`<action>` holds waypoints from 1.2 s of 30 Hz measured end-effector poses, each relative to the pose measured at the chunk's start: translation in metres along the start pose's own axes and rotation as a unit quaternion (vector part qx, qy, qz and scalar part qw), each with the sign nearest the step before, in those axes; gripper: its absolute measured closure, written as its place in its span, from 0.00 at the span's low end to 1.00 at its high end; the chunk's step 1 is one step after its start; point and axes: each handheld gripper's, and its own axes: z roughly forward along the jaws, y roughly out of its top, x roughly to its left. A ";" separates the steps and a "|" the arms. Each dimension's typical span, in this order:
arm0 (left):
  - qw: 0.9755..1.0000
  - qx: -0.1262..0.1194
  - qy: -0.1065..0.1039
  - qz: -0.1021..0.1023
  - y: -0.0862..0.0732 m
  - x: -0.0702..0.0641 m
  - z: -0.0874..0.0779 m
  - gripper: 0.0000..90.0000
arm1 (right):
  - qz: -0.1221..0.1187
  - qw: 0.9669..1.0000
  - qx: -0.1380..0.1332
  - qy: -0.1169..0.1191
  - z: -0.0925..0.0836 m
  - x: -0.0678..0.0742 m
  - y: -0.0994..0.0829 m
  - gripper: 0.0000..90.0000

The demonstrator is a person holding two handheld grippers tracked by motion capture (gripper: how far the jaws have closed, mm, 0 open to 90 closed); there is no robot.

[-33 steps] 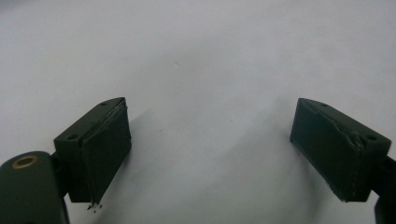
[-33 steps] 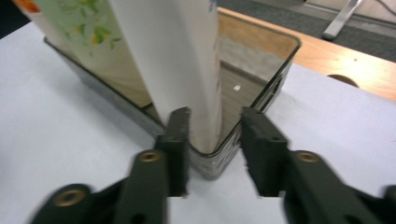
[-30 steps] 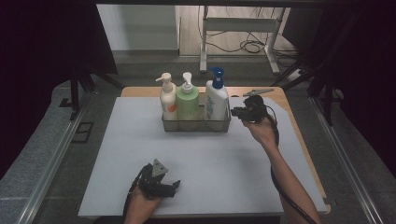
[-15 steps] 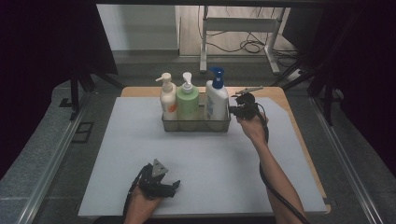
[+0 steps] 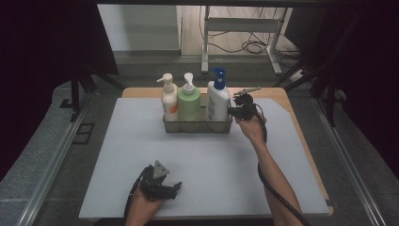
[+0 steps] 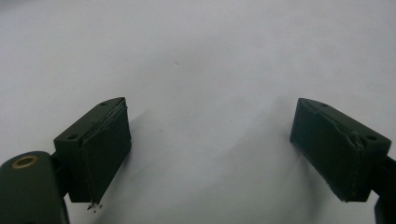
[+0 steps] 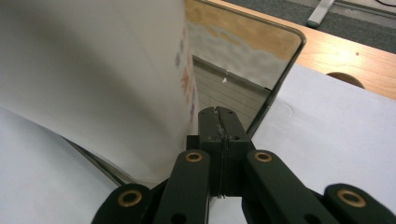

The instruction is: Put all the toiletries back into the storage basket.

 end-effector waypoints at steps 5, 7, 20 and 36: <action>1.000 0.001 0.000 0.001 0.000 0.000 0.000 0.13 | -0.001 1.000 0.002 -0.001 0.002 0.002 0.001 0.99; 1.000 0.001 0.000 0.001 0.000 0.000 0.000 0.13 | -0.002 1.000 0.003 -0.002 0.003 0.001 0.000 0.99; 1.000 0.003 0.000 0.003 0.000 0.001 0.000 0.13 | -0.007 1.000 0.011 0.000 0.011 0.005 -0.004 0.99; 1.000 0.002 0.000 0.002 0.000 0.000 0.000 0.13 | -0.008 1.000 0.020 0.004 0.017 0.009 -0.005 0.99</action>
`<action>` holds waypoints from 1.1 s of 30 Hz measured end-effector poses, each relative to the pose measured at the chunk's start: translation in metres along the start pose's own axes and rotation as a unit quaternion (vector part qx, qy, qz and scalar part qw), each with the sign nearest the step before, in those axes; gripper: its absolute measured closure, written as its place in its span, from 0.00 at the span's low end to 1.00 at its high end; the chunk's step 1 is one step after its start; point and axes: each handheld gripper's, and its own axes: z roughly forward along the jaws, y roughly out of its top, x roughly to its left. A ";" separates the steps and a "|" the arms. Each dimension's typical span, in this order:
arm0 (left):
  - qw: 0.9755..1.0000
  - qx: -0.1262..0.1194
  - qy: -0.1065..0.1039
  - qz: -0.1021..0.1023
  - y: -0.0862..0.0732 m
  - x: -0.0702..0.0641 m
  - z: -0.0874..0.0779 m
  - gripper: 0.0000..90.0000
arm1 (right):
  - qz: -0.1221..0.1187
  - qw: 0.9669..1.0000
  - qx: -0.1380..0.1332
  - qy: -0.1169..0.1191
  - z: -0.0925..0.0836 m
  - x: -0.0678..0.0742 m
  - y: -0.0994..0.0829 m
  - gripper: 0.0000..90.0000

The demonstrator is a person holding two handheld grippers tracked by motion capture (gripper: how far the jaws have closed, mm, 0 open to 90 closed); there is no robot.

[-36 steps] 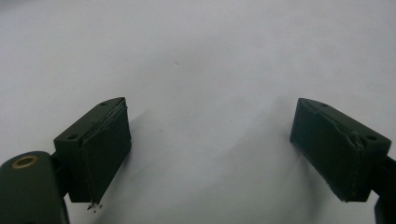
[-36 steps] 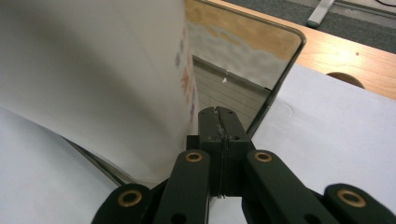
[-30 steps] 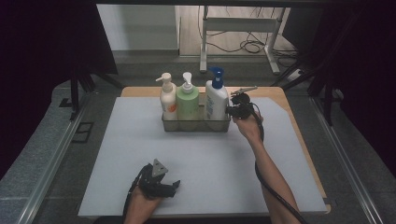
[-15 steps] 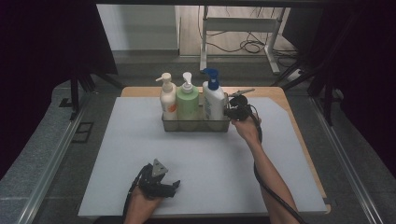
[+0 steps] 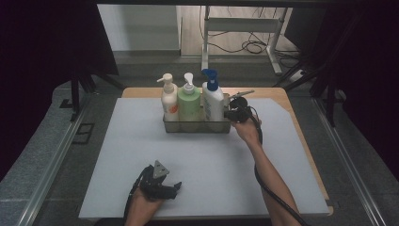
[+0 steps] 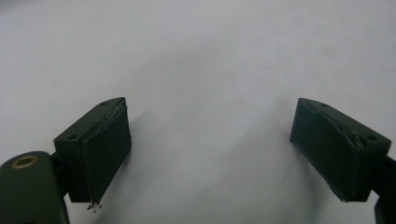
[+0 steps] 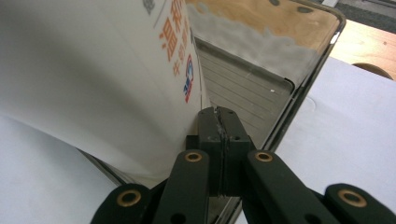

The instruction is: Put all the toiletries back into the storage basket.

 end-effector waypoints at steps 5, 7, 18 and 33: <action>1.000 0.000 0.000 0.000 0.000 0.000 0.000 0.13 | -0.001 1.000 0.003 0.004 0.002 0.004 0.001 0.99; 1.000 0.000 0.000 0.000 0.000 0.000 0.000 0.13 | -0.003 1.000 0.003 0.004 0.003 0.006 0.001 0.99; 1.000 0.000 0.000 0.000 0.000 0.000 0.000 0.13 | -0.009 1.000 0.008 0.005 0.006 0.011 0.001 0.99; 1.000 0.000 0.000 0.000 0.000 0.000 0.000 0.13 | -0.022 1.000 0.013 0.014 0.011 0.022 0.001 0.98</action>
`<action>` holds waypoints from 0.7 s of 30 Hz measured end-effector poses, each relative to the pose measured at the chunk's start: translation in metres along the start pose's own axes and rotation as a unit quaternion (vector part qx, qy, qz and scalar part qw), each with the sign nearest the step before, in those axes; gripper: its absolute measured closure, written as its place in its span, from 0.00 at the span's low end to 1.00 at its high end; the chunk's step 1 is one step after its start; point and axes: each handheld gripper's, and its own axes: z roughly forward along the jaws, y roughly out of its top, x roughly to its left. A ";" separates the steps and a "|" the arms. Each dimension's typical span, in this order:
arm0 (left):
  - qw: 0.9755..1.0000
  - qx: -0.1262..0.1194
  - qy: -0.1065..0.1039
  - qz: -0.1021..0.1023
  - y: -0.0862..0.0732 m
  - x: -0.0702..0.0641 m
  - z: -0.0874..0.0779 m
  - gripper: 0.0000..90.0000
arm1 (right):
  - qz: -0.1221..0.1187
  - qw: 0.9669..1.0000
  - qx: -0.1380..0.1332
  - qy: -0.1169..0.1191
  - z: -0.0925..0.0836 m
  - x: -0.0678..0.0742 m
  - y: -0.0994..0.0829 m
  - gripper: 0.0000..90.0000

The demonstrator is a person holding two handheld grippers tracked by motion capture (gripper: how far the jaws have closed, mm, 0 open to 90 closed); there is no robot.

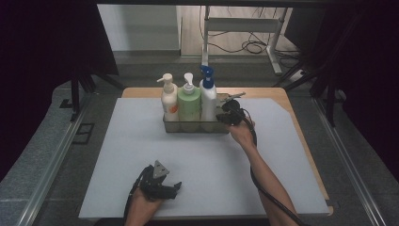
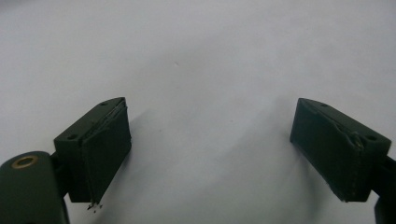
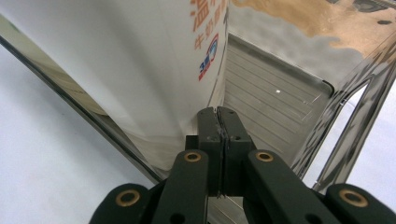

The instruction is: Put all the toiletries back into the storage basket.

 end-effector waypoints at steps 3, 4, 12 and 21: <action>1.000 0.000 0.000 0.000 0.000 0.000 0.000 0.13 | -0.002 1.000 -0.001 0.000 0.000 0.001 0.000 0.99; 1.000 0.000 0.000 0.000 0.000 0.000 0.000 0.13 | -0.002 1.000 0.000 0.001 0.000 0.002 0.000 0.99; 1.000 0.000 0.000 0.000 0.000 0.000 0.000 0.13 | -0.007 1.000 0.001 0.004 0.000 0.005 0.000 0.99; 1.000 0.000 0.000 0.000 0.000 0.000 0.000 0.13 | -0.008 1.000 -0.001 0.006 -0.003 0.007 0.001 0.99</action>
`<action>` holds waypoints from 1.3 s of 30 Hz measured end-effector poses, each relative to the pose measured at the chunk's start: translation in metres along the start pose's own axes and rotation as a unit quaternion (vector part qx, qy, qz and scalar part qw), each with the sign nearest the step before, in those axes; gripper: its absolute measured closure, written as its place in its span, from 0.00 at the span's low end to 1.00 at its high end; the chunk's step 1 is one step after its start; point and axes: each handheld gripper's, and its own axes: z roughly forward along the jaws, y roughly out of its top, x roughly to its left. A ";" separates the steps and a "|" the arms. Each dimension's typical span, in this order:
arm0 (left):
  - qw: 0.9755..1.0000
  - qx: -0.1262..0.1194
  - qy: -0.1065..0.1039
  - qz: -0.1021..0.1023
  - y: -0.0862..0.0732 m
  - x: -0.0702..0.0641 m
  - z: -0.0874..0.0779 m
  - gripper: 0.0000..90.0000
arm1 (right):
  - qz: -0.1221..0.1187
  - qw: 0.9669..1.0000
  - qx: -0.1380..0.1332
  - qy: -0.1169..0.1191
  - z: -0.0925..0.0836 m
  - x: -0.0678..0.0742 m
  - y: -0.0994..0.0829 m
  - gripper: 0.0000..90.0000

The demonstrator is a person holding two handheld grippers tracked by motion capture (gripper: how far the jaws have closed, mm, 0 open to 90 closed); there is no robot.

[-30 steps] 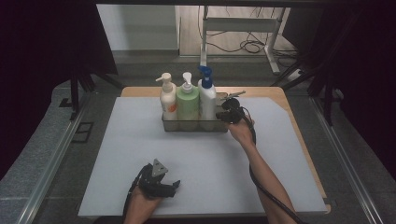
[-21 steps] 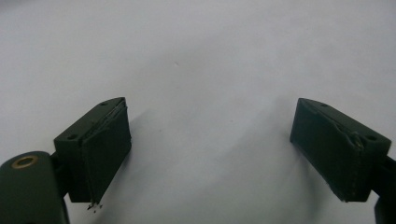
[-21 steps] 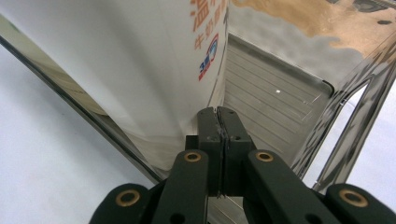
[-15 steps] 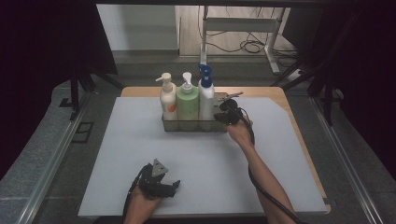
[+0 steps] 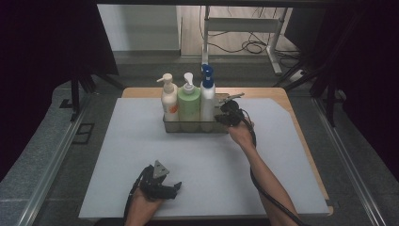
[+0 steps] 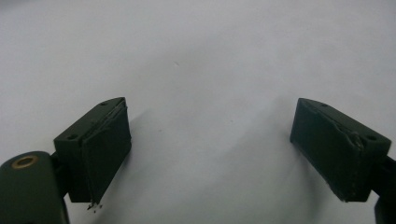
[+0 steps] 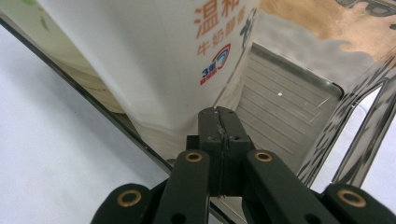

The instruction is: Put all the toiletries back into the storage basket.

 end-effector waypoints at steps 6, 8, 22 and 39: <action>1.000 0.000 0.000 0.000 0.000 0.000 0.000 0.13 | -0.002 1.000 -0.003 -0.001 -0.001 0.001 0.000 0.99; 1.000 0.000 0.000 0.000 0.000 0.000 0.000 0.13 | -0.002 1.000 -0.003 0.000 -0.001 0.001 0.000 0.99; 1.000 0.001 0.000 0.001 0.000 0.000 0.000 0.13 | 0.002 1.000 -0.011 0.004 -0.004 -0.003 -0.001 0.93; 1.000 0.000 0.000 0.001 0.000 0.000 0.000 0.13 | -0.005 0.999 -0.034 0.003 -0.028 -0.007 -0.002 0.83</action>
